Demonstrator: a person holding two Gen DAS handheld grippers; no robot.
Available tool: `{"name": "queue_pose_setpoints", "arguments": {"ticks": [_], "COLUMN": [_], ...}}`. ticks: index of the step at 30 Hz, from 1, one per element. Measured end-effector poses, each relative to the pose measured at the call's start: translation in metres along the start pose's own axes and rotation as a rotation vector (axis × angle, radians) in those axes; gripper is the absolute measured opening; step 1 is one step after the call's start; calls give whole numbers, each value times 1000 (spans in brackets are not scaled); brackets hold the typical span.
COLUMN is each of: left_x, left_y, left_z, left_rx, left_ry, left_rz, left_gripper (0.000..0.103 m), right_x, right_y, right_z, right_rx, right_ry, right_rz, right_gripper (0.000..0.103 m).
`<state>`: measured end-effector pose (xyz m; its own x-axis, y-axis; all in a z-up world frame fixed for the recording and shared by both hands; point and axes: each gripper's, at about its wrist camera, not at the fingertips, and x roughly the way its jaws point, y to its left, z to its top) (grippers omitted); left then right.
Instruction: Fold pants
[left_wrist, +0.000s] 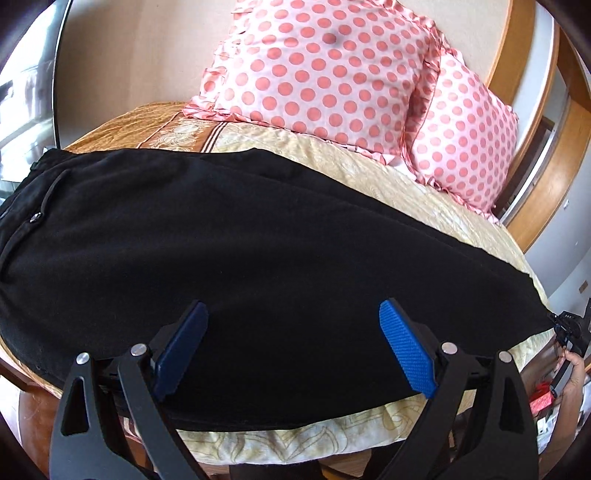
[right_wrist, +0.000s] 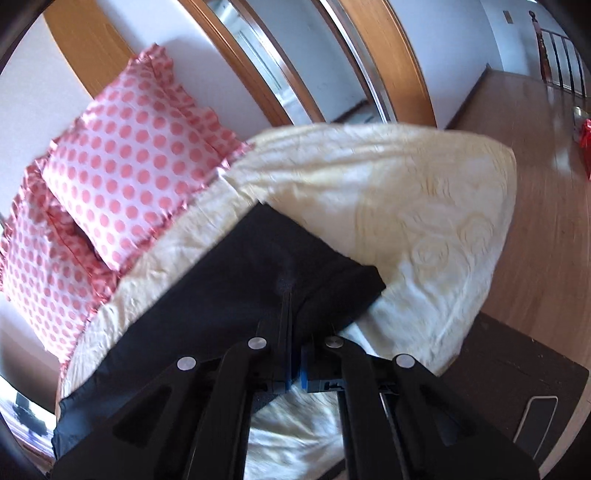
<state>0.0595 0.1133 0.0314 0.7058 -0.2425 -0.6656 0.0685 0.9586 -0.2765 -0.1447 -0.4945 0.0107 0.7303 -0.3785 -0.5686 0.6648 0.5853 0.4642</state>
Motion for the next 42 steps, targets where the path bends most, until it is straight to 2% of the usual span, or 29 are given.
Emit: {"name": "queue_pose_setpoints", "arguments": {"ticks": [3, 5, 6, 7, 8, 10, 12, 15, 16, 19, 22, 24, 28, 33, 37, 42], "left_x": [1, 0, -1, -1, -1, -2, -2, -4, -5, -8, -12, -12, -11, -8, -6, -5], "left_y": [1, 2, 2, 3, 4, 3, 2, 0, -1, -1, -2, -3, -5, -6, -7, -7], "left_z": [-1, -4, -4, -6, -7, -10, -12, -16, -18, -22, -25, -27, -28, -32, -33, -34], "left_rx": [16, 17, 17, 18, 20, 33, 46, 66, 72, 74, 70, 69, 76, 103, 128, 143], "left_ry": [11, 8, 5, 2, -2, -5, -8, -20, -28, -41, -58, -67, -81, -98, -101, -105], "left_rz": [-2, -6, -9, -15, -19, -22, -20, -16, -14, -9, -1, 12, 36, 52, 54, 47], "left_gripper": [94, 94, 94, 94, 94, 94, 95, 98, 98, 99, 101, 101, 101, 101, 101, 101], "right_x": [-5, -15, -21, -31, -40, -53, -57, -42, -32, -11, 8, 28, 63, 86, 95, 101], "right_y": [-2, 2, 5, 11, 15, 37, 68, 141, 179, 265, 343, 394, 457, 490, 496, 499], "right_z": [-3, 0, 1, 2, 2, 3, 0, -21, -37, -78, -118, -145, -191, -239, -251, -248], "right_rx": [14, -14, -41, -86, -126, -224, -333, -566, -672, -886, -1054, -1155, -1314, -1502, -1542, -1536], "right_ry": [9, -19, -47, -96, -134, -190, -195, -68, 3, 105, 202, 299, 439, 487, 476, 492], "right_rz": [-10, -72, -115, -192, -229, -235, -162, 110, 236, 484, 683, 759, 800, 764, 725, 712], "right_gripper": [10, 26, 30, 33, 33, 33, 33, 33, 33, 33, 33, 33, 33, 33, 33, 31]}}
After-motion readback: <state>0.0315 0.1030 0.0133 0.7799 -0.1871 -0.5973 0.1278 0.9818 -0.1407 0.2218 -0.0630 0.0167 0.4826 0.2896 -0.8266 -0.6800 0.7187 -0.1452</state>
